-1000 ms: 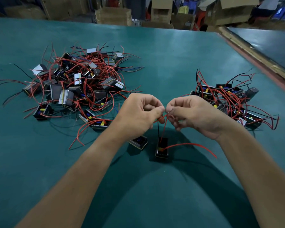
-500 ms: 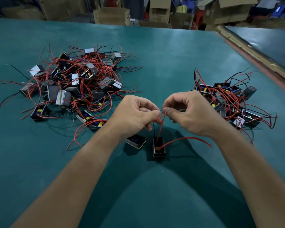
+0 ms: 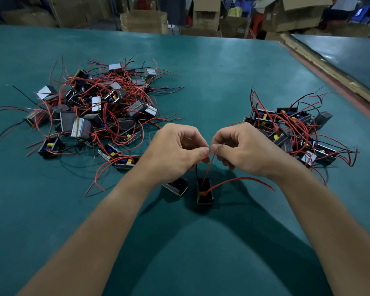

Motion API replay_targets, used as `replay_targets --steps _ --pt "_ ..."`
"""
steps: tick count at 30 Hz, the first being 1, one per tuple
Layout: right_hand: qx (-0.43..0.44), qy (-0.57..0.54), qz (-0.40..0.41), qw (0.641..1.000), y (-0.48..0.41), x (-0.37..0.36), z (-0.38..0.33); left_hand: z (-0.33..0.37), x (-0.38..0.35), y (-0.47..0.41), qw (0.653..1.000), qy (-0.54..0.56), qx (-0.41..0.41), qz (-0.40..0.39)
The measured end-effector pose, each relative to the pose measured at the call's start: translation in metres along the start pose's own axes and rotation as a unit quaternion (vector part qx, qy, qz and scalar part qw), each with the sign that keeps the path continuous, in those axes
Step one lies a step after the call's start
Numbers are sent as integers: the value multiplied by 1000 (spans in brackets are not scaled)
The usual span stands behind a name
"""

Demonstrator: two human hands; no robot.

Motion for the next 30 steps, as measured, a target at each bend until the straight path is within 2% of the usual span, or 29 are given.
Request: replay_targets --steps 2,5,8,15,17,22,24,27,30 --pt "-27 -20 -33 999 2 0 -2 0 -1 1 999 -20 -25 -13" --pt "-86 -122 -70 986 3 3 -2 1 -1 2 998 -10 -56 -18" --pt "-138 -174 -104 969 5 6 -1 1 -3 2 998 0 -56 -14" --pt "-110 -203 -11 973 1 5 -4 2 3 -3 997 40 -7 69" --pt "-124 -183 -29 975 1 5 -4 2 5 -3 994 57 13 94" --pt "-122 -112 -180 970 9 -9 -6 4 7 -3 986 104 53 118" --pt "-103 -92 -215 967 12 -12 -7 4 7 -4 984 119 58 118" --pt "-49 -28 -209 976 13 -12 -9 5 8 -4 981 145 56 118" --pt "1 75 -132 988 11 -16 -11 5 8 -4 977 166 48 122"
Point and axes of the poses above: each hand's wrist, its own y-axis away from the middle knuckle, its own x-axis out of the back of the hand, z = x × y, the point moved 2 cm from there along -y, towards the middle knuckle, and after that the axes turned 2 degrees about -x, right-handed, at the moved point
